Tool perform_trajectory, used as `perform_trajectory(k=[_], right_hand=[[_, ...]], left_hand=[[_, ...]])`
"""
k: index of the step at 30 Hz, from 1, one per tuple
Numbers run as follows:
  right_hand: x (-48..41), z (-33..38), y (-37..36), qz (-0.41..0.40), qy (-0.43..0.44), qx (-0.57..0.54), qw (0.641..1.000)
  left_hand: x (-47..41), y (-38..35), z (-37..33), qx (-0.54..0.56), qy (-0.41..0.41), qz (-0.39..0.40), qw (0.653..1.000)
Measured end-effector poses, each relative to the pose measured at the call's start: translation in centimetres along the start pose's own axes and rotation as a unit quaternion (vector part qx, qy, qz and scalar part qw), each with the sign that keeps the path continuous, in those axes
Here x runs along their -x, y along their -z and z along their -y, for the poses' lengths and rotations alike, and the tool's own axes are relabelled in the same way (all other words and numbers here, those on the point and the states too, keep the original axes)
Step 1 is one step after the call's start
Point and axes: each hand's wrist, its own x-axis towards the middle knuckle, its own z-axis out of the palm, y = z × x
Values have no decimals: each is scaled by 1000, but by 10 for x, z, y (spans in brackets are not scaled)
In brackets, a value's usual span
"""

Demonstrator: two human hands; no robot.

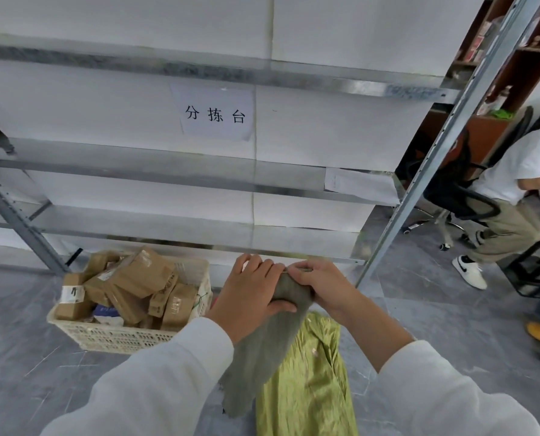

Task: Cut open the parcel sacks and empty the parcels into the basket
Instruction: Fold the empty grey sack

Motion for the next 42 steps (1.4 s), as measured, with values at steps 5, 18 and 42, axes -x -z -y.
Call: perform_trajectory(k=[5, 18, 42], right_hand=[[4, -6, 10, -18, 50, 38, 998], [4, -4, 20, 41, 179, 311, 933], [2, -29, 7, -185, 401, 414, 796]], left_hand=[[-11, -3, -2, 211, 39, 98, 972], [-20, -2, 2, 135, 26, 132, 982], [-35, 1, -39, 192, 179, 203, 943]])
